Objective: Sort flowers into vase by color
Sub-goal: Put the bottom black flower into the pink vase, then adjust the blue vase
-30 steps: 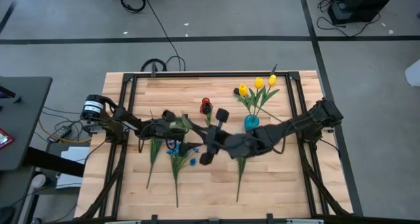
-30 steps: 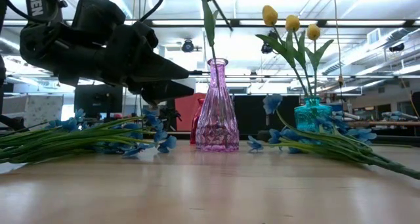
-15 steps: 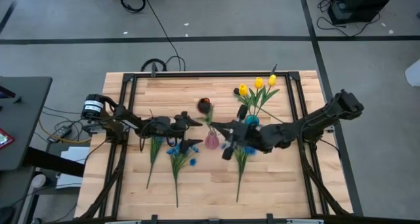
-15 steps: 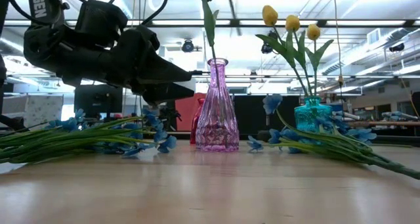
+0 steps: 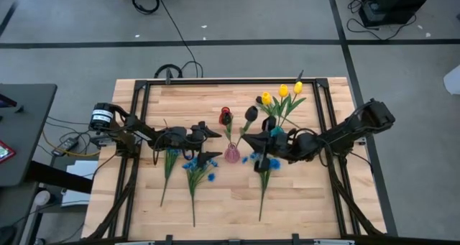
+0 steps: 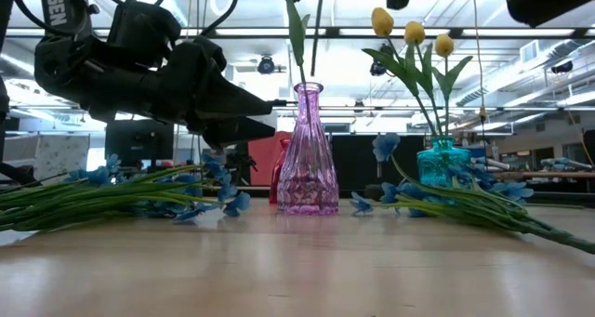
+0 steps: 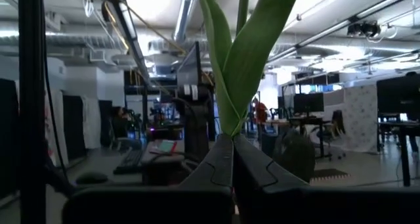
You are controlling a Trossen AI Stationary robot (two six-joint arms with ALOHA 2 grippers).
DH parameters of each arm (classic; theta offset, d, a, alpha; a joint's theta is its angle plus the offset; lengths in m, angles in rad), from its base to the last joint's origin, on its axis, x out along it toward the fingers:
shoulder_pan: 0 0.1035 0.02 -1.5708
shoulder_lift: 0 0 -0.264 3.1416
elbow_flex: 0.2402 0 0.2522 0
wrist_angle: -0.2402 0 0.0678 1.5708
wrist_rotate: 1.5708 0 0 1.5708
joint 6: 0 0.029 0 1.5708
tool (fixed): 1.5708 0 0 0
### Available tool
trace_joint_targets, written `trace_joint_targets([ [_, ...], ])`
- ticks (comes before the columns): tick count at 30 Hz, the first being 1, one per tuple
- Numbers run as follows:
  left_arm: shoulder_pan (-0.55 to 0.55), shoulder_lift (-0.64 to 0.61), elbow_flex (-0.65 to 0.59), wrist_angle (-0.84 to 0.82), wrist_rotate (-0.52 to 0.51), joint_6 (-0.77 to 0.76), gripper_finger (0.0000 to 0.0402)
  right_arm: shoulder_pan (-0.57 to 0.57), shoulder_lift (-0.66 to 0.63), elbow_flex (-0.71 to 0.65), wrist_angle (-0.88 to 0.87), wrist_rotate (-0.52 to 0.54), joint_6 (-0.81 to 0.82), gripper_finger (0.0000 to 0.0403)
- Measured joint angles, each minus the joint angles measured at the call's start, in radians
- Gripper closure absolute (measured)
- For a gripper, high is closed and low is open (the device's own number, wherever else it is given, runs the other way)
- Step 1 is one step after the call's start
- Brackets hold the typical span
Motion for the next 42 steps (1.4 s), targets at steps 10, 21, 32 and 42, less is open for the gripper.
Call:
trace_joint_targets([
  [10, 0.000, 0.000, 0.000, -0.004, -0.006, 0.000, 0.0010, -0.036, 0.036, 0.001, -0.006, -0.021, 0.040, 0.0394],
  [21, 0.000, 0.000, 0.000, -0.011, -0.008, 0.001, 0.0010, -0.063, 0.032, 0.000, -0.053, 0.013, -0.022, 0.0394],
  [32, 0.000, 0.000, 0.000, -0.067, -0.008, 0.001, 0.0010, -0.054, 0.023, 0.000, -0.148, 0.127, -0.041, 0.0394],
  [42, 0.014, -0.006, 0.000, -0.138, -0.007, -0.004, 0.0010, 0.021, -0.068, 0.177, -0.780, 0.307, 0.079, 0.0394],
])
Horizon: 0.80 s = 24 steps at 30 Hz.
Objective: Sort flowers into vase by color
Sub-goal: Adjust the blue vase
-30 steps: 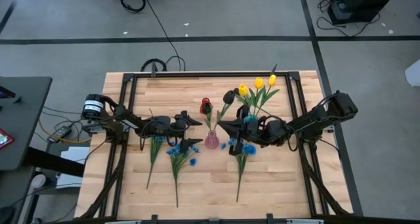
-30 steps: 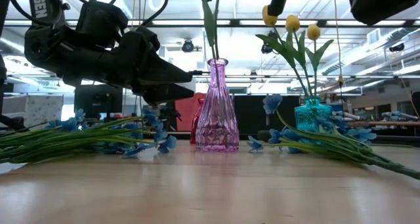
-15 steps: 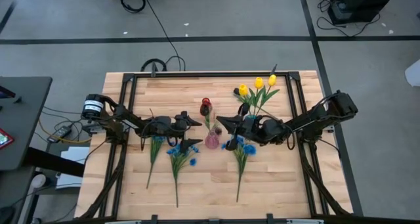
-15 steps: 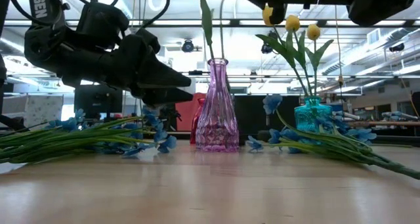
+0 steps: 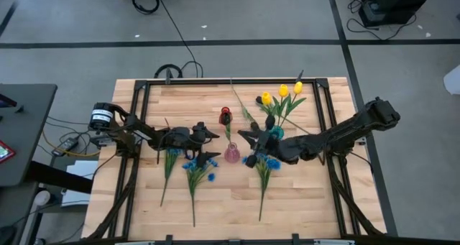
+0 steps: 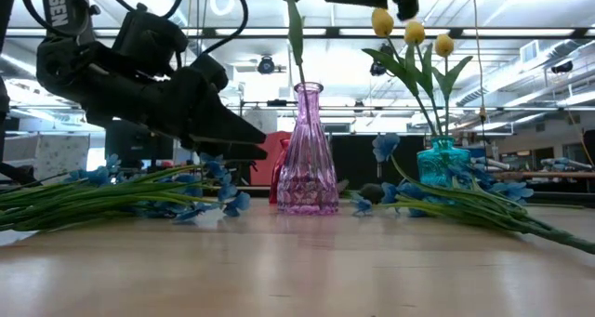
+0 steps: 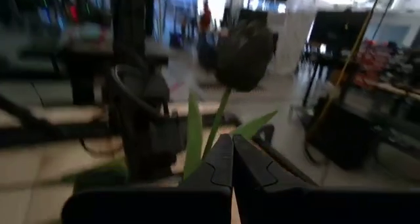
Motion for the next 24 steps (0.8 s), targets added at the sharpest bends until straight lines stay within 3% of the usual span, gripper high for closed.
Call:
trace_joint_targets([
  [3, 0.000, -0.027, 0.000, -0.020, 0.008, -0.001, 0.0010, 0.042, -0.002, 0.128, -0.342, 0.057, 0.086, 0.0393],
  [6, 0.000, -0.077, -0.010, -0.063, 0.015, -0.003, 0.0010, 0.085, -0.019, 0.276, -0.782, 0.062, 0.295, 0.0386],
  [9, 0.000, -0.132, -0.027, -0.093, 0.017, -0.003, 0.0010, 0.098, -0.039, 0.387, -1.162, -0.078, 0.571, 0.0374],
  [13, 0.000, -0.181, -0.048, -0.090, 0.016, 0.001, 0.0009, 0.099, -0.053, 0.393, -1.528, -0.262, 0.898, 0.0364],
  [17, 0.000, -0.191, -0.053, -0.093, 0.016, 0.002, 0.0009, 0.108, -0.055, 0.322, -1.714, -0.408, 1.100, 0.0363],
  [21, 0.000, -0.191, -0.053, -0.093, 0.015, 0.003, 0.0009, 0.096, -0.063, 0.215, -1.760, -0.517, 1.159, 0.0362],
  [24, 0.000, -0.191, -0.053, -0.086, 0.014, 0.004, 0.0009, 0.057, -0.116, 0.110, -1.750, -0.524, 1.176, 0.0362],
])
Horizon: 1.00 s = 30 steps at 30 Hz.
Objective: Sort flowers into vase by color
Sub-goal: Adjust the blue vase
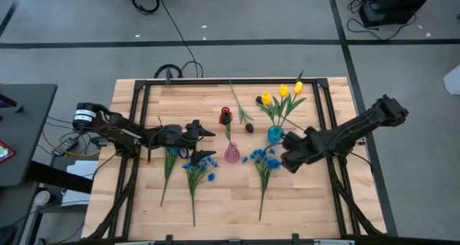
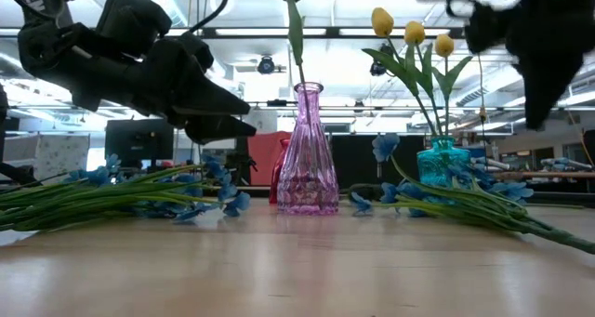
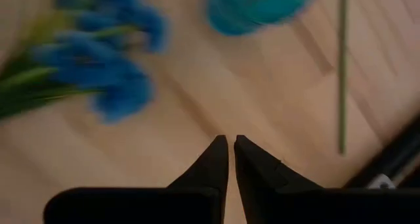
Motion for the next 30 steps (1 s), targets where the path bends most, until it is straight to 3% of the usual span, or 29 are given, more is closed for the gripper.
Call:
trace_joint_targets([
  [8, 0.000, 0.000, 0.000, 0.005, -0.002, 0.000, 0.0009, -0.133, -0.330, -0.314, 0.186, -0.019, -0.002, 0.0359],
  [12, 0.000, 0.000, 0.000, 0.020, -0.002, 0.007, 0.0009, -0.225, -0.430, -0.420, 0.228, -0.033, -0.029, 0.0341],
  [17, 0.000, 0.000, 0.000, 0.019, -0.003, 0.023, 0.0009, -0.355, -0.453, -0.472, 0.232, -0.012, -0.094, 0.0303],
  [21, 0.000, 0.000, 0.000, 0.019, -0.003, 0.023, 0.0009, -0.469, -0.451, -0.476, 0.254, -0.054, -0.117, 0.0279],
  [30, 0.000, 0.000, 0.000, 0.018, -0.003, 0.029, 0.0009, -0.687, -0.451, -0.476, 0.306, -0.177, -0.218, 0.0270],
])
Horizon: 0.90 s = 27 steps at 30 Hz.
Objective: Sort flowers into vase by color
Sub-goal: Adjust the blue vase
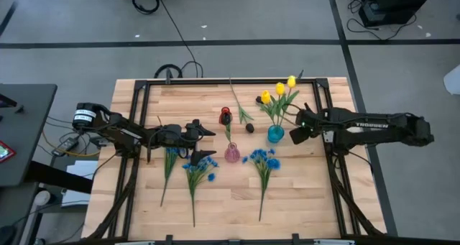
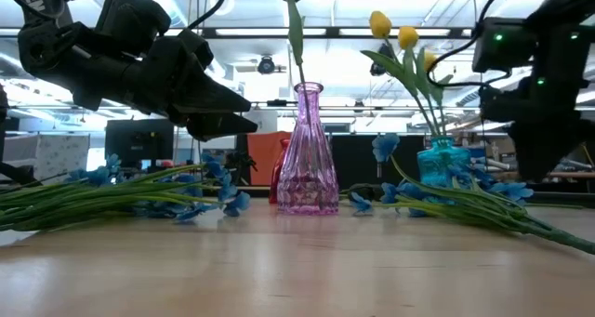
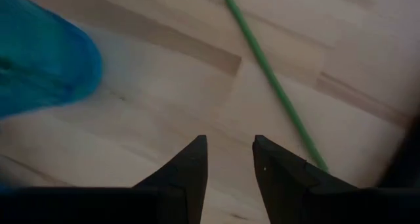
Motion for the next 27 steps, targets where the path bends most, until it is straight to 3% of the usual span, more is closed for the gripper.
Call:
trace_joint_targets([
  [8, 0.000, 0.000, 0.000, -0.002, 0.000, 0.004, 0.0009, -0.085, 0.067, 0.000, 0.035, -0.060, -0.139, 0.0269],
  [13, 0.000, 0.000, 0.000, -0.006, 0.000, 0.005, 0.0009, -0.030, 0.073, 0.000, 0.009, -0.074, -0.184, 0.0277],
  [17, 0.000, 0.000, 0.000, -0.008, 0.000, 0.005, 0.0009, 0.046, 0.040, 0.000, 0.004, -0.034, -0.163, 0.0283],
  [24, 0.000, 0.000, 0.000, -0.006, -0.010, 0.002, 0.0009, 0.082, 0.003, 0.000, -0.027, 0.017, 0.125, 0.0291],
  [27, 0.000, 0.000, 0.000, -0.006, -0.014, 0.002, 0.0009, 0.090, 0.003, 0.000, 0.067, -0.034, 0.012, 0.0290],
])
